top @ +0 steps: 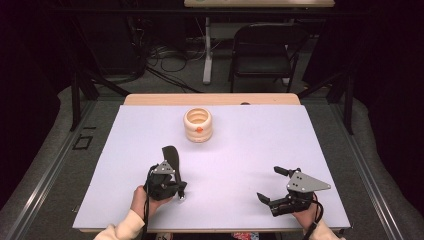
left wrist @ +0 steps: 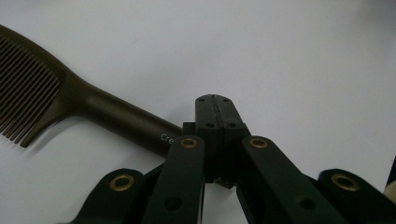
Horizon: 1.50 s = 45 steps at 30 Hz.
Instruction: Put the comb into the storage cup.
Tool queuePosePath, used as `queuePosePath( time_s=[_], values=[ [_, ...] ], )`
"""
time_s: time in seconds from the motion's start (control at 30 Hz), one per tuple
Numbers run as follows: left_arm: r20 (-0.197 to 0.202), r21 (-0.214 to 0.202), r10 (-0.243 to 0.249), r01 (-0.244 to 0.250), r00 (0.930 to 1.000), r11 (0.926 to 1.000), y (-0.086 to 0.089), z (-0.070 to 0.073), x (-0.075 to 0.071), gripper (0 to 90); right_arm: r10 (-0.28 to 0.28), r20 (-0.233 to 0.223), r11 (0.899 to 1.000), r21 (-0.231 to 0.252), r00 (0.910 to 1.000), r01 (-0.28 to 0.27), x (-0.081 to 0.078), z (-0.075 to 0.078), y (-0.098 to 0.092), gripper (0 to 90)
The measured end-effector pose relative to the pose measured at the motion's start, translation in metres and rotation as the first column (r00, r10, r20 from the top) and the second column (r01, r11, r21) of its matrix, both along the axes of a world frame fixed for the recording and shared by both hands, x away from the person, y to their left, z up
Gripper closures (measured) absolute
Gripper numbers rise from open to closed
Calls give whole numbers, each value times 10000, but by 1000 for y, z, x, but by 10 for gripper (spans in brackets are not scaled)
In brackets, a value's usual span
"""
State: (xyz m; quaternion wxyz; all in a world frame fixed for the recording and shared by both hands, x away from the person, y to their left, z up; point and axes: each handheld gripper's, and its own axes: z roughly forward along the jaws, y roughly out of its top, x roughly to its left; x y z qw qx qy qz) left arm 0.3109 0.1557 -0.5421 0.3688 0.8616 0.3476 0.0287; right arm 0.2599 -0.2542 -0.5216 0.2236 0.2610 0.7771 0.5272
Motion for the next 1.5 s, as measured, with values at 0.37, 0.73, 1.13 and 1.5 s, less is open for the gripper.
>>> queuePosePath(
  time_s=[0.37, 0.73, 1.13, 1.5],
  values=[
    [16, 90, -2, 2, 10000, 10000, 4, 0, -2, 900, 12, 6, 10000, -10, 10000, -11, 0, 0, 0, 0],
    [12, 111, 163, -163, 9999, 9998, 10, 1, -3, 900, 17, -18, 10000, -16, 10000, -17, 0, 0, 0, 0],
    [27, 129, 265, -265, 9996, 9996, 15, 2, -5, 900, 20, -37, 10000, -16, 10000, -20, 0, -1, 1, 0],
    [22, 112, 436, -436, 9990, 9990, 19, 2, -6, 900, 10, -40, 10000, -9, 10000, -10, 0, -1, 1, 0]
  ],
)
